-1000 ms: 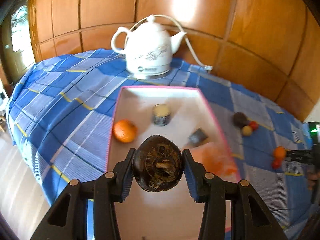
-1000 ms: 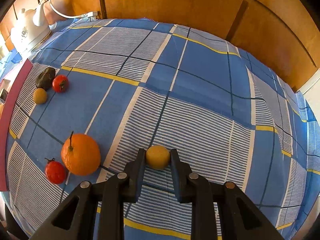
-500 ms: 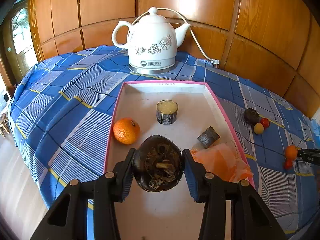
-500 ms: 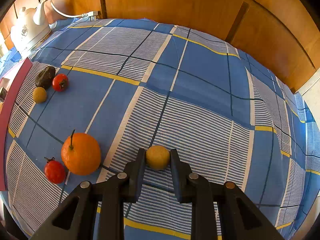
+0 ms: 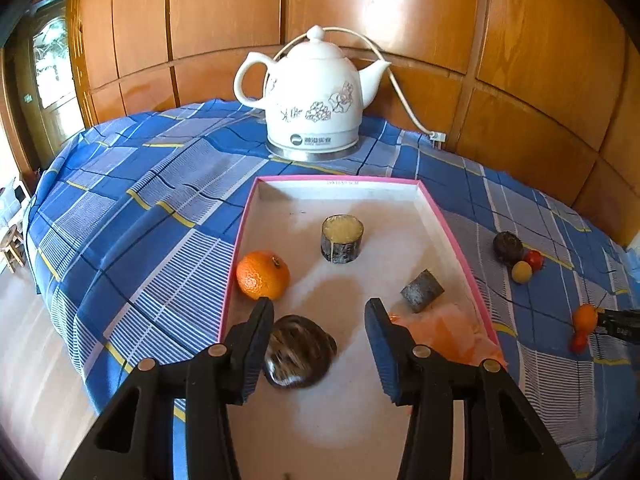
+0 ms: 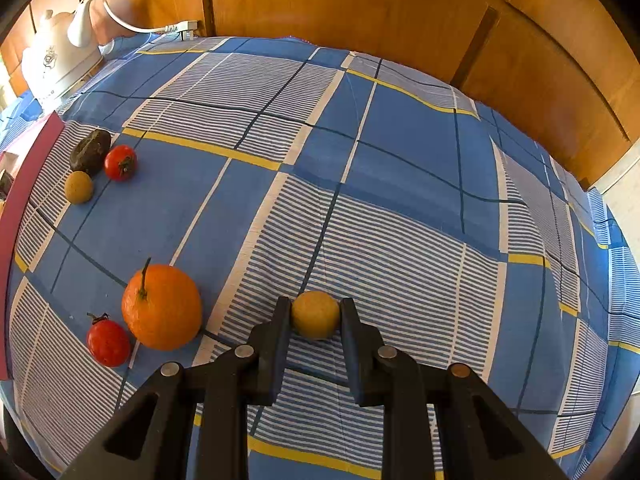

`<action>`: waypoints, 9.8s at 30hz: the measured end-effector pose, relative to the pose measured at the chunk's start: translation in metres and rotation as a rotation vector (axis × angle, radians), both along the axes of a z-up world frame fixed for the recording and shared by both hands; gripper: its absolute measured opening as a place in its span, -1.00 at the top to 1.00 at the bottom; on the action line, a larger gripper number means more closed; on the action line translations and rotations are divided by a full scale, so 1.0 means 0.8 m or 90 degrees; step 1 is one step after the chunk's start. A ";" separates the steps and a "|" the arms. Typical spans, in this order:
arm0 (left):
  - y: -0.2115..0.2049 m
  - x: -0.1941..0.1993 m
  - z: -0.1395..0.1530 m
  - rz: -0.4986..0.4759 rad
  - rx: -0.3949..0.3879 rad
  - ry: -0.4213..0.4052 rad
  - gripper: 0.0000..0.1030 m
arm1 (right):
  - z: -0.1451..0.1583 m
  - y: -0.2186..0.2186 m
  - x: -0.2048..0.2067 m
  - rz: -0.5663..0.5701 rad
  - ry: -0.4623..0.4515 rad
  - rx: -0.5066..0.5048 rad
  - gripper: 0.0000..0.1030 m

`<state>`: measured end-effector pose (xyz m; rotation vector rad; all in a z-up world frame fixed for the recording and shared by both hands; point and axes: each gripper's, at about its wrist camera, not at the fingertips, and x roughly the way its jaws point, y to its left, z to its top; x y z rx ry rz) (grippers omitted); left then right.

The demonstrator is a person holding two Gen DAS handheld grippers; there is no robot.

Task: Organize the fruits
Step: 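Withdraw the open left gripper from the brown piece in the tray, then carry the yellow ball into the tray beside the orange and release it with the right gripper, then withdraw the right gripper from the tray, then move both grippers toward the remaining fruits on the cloth, then reach the left gripper to the red cherry tomato and grasp it, then lift the tomato with the left gripper while the right gripper grasps the orange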

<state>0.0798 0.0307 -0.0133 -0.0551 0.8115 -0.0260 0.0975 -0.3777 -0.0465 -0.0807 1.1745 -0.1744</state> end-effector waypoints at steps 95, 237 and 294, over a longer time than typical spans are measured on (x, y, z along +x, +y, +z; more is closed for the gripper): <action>0.066 -0.061 0.009 0.088 -0.031 -0.029 -0.31 | 0.031 0.395 0.041 0.361 -0.094 0.214 0.53; -0.319 -0.023 -0.034 -0.425 -0.026 0.113 -0.15 | 0.114 -0.058 -0.067 -0.082 -0.210 0.076 0.36; -0.148 -0.068 0.028 -0.283 -0.107 -0.032 0.50 | 0.011 0.062 -0.005 0.156 -0.034 0.116 0.19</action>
